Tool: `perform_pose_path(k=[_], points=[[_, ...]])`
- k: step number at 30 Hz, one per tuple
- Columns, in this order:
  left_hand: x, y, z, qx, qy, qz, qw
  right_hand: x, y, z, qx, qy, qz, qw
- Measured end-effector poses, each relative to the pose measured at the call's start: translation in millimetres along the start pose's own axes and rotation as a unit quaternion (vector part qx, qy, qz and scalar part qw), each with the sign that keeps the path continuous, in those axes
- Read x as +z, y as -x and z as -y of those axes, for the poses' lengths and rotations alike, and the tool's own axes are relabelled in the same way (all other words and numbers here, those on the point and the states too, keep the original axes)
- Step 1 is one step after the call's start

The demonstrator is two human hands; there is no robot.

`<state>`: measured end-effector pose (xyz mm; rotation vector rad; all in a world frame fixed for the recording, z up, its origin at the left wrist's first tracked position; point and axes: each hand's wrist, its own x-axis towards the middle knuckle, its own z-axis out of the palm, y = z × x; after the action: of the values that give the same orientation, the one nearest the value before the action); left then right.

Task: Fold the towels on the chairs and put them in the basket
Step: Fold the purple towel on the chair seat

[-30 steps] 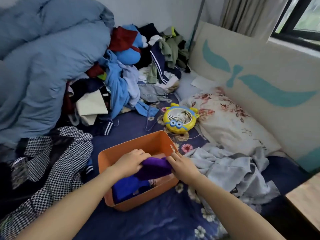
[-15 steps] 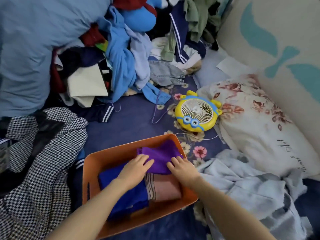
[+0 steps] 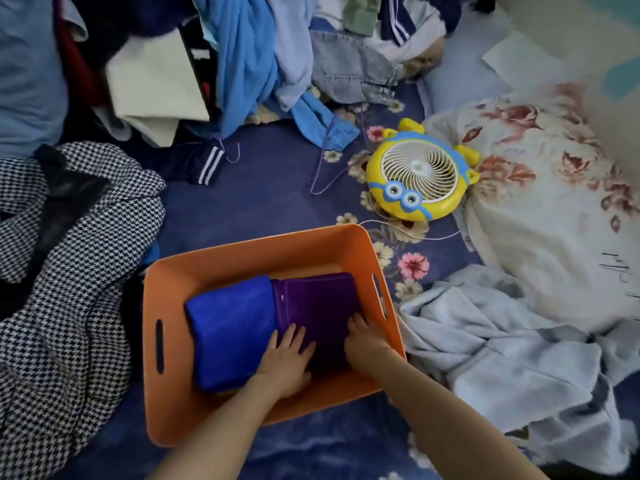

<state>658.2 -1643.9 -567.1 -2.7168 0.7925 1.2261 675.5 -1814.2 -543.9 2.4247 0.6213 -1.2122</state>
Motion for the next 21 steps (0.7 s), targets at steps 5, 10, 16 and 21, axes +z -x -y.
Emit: perform_pose_path(k=[5,10,16,21], points=[[-33,30,8,-0.031,0.03,-0.081,0.996,-28,42,-12,0.025,-0.037,-0.101,0.994],[-73,69,10,-0.06,0.03,-0.166,0.984,-65,94,-33,0.065,-0.03,-0.155,0.985],[-129,119,8,-0.085,-0.001,-0.29,0.953,-117,161,-60,0.108,-0.019,-0.252,0.962],[-162,168,9,-0.13,-0.02,-0.376,0.917,-151,194,-62,0.102,0.023,-0.305,0.946]])
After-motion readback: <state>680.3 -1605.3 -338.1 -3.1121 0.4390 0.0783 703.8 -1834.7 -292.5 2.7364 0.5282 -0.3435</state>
